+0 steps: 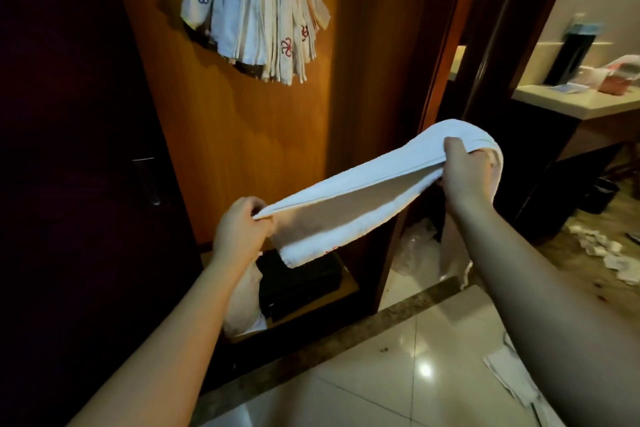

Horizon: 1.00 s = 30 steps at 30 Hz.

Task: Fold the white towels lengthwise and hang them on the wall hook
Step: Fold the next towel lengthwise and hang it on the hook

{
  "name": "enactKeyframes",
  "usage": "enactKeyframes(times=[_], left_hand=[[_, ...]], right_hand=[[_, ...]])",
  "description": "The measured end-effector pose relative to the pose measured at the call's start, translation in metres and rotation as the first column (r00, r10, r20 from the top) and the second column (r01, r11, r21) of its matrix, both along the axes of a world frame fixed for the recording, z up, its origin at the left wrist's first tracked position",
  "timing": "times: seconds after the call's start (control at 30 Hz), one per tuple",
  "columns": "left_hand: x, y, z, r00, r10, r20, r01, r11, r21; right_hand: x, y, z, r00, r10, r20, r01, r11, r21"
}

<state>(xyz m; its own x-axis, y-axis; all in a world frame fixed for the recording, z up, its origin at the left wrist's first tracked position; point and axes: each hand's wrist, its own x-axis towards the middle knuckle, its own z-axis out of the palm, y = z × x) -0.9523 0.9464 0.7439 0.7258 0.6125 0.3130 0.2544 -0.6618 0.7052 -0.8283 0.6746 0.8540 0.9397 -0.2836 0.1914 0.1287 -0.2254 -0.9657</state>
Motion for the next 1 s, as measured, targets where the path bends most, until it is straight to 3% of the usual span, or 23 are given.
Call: enactKeyframes(times=[0.1, 0.17, 0.2, 0.23, 0.3, 0.37, 0.4, 0.47, 0.53, 0.57, 0.63, 0.7, 0.77, 0.83, 1.0], left_hand=[[-0.021, 0.001, 0.037, 0.935, 0.043, 0.353, 0.035, 0.977, -0.212], [-0.034, -0.001, 0.062, 0.745, 0.085, 0.662, 0.212, 0.911, -0.355], [-0.036, 0.0, 0.068, 0.674, 0.071, 0.735, 0.337, 0.857, -0.391], [-0.037, 0.0, 0.072, 0.673, 0.015, 0.739, 0.439, 0.796, -0.417], [-0.032, 0.003, 0.067, 0.817, -0.208, 0.537, 0.483, 0.756, -0.442], [-0.03, 0.007, 0.051, 0.916, -0.318, 0.244, 0.393, 0.83, -0.396], [-0.032, 0.008, 0.046, 0.932, -0.285, 0.222, 0.353, 0.851, -0.389], [-0.039, 0.007, 0.045, 0.892, -0.147, 0.427, 0.342, 0.838, -0.426], [-0.04, 0.01, 0.048, 0.784, -0.044, 0.62, 0.455, 0.72, -0.524], [-0.041, 0.008, 0.05, 0.78, -0.072, 0.622, 0.517, 0.635, -0.574], [-0.039, 0.001, 0.046, 0.857, -0.281, 0.433, 0.511, 0.577, -0.637], [-0.038, -0.005, 0.034, 0.904, -0.36, 0.23, 0.422, 0.662, -0.62], [-0.039, -0.006, 0.029, 0.922, -0.274, 0.273, 0.386, 0.685, -0.617], [-0.042, -0.001, 0.027, 0.898, -0.207, 0.389, 0.426, 0.63, -0.649], [-0.047, 0.007, 0.027, 0.841, -0.21, 0.499, 0.529, 0.517, -0.673]], right_hand=[[0.008, -0.004, -0.001, 1.0, 0.006, -0.017, -0.003, 0.988, 0.156], [0.012, -0.003, -0.001, 0.999, 0.031, -0.021, -0.025, 0.967, 0.255], [0.014, -0.001, 0.0, 0.998, 0.058, -0.009, -0.051, 0.939, 0.339], [0.018, 0.001, -0.001, 0.996, 0.091, -0.004, -0.081, 0.898, 0.432], [0.022, 0.005, -0.002, 0.987, 0.161, -0.021, -0.119, 0.802, 0.585], [0.026, 0.004, -0.008, 0.978, 0.204, -0.039, -0.135, 0.764, 0.63], [0.025, 0.003, -0.01, 0.979, 0.202, -0.039, -0.133, 0.766, 0.629], [0.027, -0.001, -0.018, 0.981, 0.184, -0.059, -0.104, 0.76, 0.642], [0.027, -0.004, -0.024, 0.979, 0.182, -0.086, -0.074, 0.723, 0.687], [0.027, -0.004, -0.025, 0.979, 0.184, -0.088, -0.066, 0.694, 0.717], [0.026, -0.006, -0.023, 0.976, 0.198, -0.087, -0.065, 0.654, 0.754], [0.028, -0.009, -0.023, 0.974, 0.207, -0.092, -0.066, 0.652, 0.756], [0.027, -0.012, -0.023, 0.971, 0.214, -0.11, -0.059, 0.654, 0.754], [0.029, -0.015, -0.026, 0.97, 0.208, -0.122, -0.05, 0.669, 0.742], [0.028, -0.018, -0.025, 0.974, 0.198, -0.108, -0.059, 0.688, 0.723]])
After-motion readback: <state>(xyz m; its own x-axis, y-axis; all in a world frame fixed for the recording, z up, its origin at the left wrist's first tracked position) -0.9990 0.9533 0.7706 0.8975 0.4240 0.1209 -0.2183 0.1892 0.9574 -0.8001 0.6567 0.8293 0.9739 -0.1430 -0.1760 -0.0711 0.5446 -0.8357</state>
